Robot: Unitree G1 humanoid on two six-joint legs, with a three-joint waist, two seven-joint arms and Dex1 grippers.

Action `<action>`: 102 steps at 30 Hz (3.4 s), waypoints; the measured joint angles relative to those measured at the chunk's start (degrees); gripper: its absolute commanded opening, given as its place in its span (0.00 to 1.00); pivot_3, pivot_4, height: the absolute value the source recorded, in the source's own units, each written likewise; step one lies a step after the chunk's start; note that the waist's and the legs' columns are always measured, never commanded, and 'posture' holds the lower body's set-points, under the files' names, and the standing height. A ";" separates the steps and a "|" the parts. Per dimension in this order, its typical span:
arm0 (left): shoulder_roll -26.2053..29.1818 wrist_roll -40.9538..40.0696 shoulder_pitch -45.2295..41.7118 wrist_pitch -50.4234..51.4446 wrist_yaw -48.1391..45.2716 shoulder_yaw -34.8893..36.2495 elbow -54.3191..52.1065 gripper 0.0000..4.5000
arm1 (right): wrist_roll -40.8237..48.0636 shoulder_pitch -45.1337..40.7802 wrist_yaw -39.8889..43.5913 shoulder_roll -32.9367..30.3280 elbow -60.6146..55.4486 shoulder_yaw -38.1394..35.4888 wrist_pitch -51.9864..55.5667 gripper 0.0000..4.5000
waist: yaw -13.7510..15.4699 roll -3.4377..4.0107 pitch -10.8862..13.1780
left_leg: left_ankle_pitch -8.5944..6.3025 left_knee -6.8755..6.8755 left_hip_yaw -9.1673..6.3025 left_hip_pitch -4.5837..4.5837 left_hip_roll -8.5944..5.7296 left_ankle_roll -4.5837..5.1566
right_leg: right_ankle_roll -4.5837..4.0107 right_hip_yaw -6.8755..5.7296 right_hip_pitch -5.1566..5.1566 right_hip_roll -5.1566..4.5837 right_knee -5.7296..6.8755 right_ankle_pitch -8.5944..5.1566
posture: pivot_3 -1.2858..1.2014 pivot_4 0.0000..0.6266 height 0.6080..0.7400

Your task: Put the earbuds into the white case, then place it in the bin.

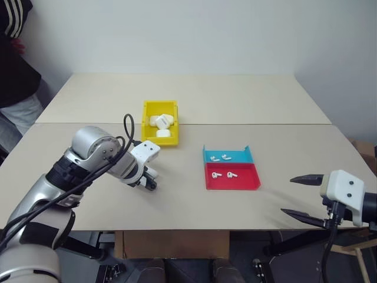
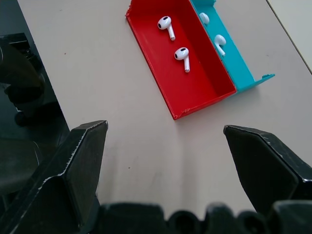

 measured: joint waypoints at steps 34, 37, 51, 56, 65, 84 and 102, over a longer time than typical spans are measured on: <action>5.70 11.86 27.82 -36.29 -35.17 35.07 -23.45 0.62 | -0.96 -15.14 -0.37 -1.95 4.92 3.80 -1.48 1.00 | -0.06 -0.14 -0.04 | 0.01 -0.01 0.26 0.00 0.08 -0.01 | -0.29 0.14 -0.01 -0.01 -0.19 0.18 | 0.52 0.24 1.00; -0.08 13.21 34.30 -48.74 -43.84 38.15 -24.31 0.62 | -0.93 -17.98 -0.08 -2.41 4.91 5.81 -2.30 1.00 | 0.10 -0.08 -0.07 | 0.01 -0.02 0.35 -0.05 0.08 -0.01 | -0.45 0.18 -0.05 -0.04 -0.24 0.30 | 0.52 0.24 1.00; -14.77 22.92 39.58 -82.72 -72.10 31.78 -16.30 0.62 | -0.95 -35.61 -0.93 -5.15 2.40 24.48 8.05 1.00 | -0.28 -0.05 -0.09 | 0.00 0.03 0.41 -0.03 0.15 0.02 | -0.42 0.24 -0.10 0.03 -0.20 0.40 | 0.52 0.24 1.00; -13.74 24.08 43.46 -87.37 -78.08 32.26 -13.85 0.62 | -1.69 -48.15 2.34 -5.84 3.06 36.91 18.21 1.00 | -0.52 -0.02 -0.10 | -0.01 0.01 0.42 -0.03 0.21 0.04 | -0.42 0.22 -0.15 0.05 -0.19 0.39 | 0.52 0.24 1.00; -13.60 24.86 46.24 -91.80 -81.07 33.02 -13.21 0.62 | -13.28 -65.34 11.44 1.59 17.23 56.21 17.70 0.73 | -0.22 -0.02 -0.09 | -0.01 0.04 0.45 -0.07 0.22 0.04 | -0.31 0.22 -0.21 0.05 -0.19 0.34 | 0.52 0.24 1.00; -13.20 24.79 48.23 -93.38 -81.07 33.31 -14.95 0.62 | -29.05 -71.45 15.58 15.21 37.34 65.49 10.45 0.38 | -0.26 0.00 -0.09 | -0.01 0.00 0.45 -0.12 0.26 0.04 | -0.45 0.20 -0.35 0.10 -0.07 0.44 | 0.52 0.24 1.00; -12.48 26.09 49.21 -93.39 -79.59 33.38 -16.31 0.62 | -35.87 -71.44 15.24 19.58 46.18 65.50 4.57 0.38 | -0.31 0.00 -0.09 | -0.01 -0.01 0.45 -0.11 0.27 0.04 | -0.46 0.20 -0.35 0.12 -0.07 0.44 | 0.52 0.24 1.00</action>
